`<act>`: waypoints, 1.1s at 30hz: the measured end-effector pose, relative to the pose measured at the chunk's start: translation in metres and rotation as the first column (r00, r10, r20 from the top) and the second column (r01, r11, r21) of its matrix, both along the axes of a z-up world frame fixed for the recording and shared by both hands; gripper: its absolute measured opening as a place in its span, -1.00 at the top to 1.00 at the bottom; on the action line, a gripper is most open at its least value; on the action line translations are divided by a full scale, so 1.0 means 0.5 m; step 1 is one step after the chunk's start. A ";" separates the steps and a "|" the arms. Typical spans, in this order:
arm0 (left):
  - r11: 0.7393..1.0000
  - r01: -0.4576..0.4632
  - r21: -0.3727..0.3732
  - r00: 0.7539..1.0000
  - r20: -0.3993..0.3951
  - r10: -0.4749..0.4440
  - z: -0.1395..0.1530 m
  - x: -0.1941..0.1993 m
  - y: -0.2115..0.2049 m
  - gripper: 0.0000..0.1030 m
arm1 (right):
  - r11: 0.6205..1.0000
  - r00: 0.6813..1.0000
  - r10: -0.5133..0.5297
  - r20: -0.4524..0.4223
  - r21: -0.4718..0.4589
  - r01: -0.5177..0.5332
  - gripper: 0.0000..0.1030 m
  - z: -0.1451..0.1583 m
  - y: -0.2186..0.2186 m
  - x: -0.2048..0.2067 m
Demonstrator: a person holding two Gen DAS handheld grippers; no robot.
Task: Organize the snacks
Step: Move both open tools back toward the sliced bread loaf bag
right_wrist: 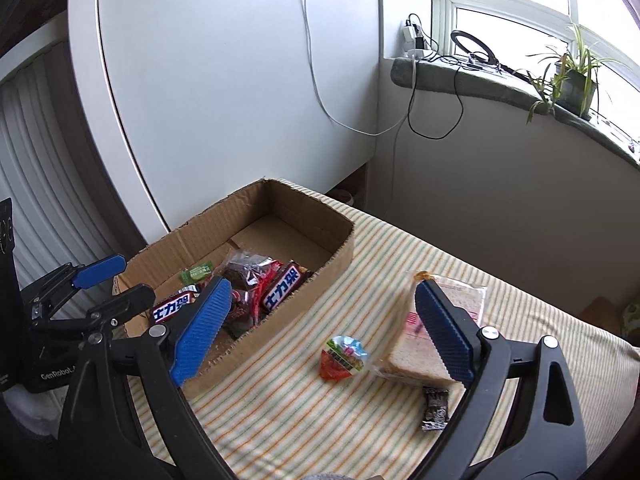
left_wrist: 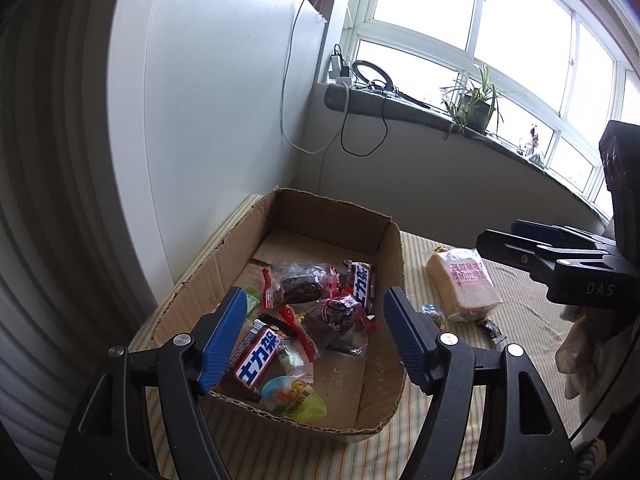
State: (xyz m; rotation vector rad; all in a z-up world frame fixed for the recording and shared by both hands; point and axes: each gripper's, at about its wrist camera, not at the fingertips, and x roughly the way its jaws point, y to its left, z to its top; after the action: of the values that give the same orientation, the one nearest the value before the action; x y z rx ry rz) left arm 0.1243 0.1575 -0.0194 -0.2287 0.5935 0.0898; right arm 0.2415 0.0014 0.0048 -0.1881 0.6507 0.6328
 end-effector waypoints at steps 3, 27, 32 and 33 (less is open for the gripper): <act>1.000 0.017 0.004 1.000 0.003 -0.017 0.004 0.001 -0.020 -0.38 | 0.999 1.000 -0.031 0.001 0.008 0.031 -0.85 0.006 -0.048 0.000; 0.975 0.222 -0.014 0.973 -0.067 -0.222 -0.014 0.106 -0.247 -0.38 | 0.984 0.984 -0.126 -0.123 0.106 0.140 -0.85 -0.066 -0.279 0.082; 0.965 0.256 -0.054 0.960 -0.102 -0.260 -0.039 0.159 -0.278 -0.38 | 0.982 0.978 -0.083 -0.194 0.150 0.113 -0.85 -0.097 -0.274 0.123; 0.964 0.258 -0.069 0.958 -0.109 -0.264 -0.046 0.171 -0.281 -0.38 | 0.982 0.976 -0.072 -0.207 0.156 0.105 -0.85 -0.104 -0.272 0.132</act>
State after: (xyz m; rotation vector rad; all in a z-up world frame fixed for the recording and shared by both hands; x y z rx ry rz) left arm 0.2097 0.0172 -0.0423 -0.1963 0.7396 -0.1700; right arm 0.3075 -0.1347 -0.0472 0.0614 0.7924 0.6210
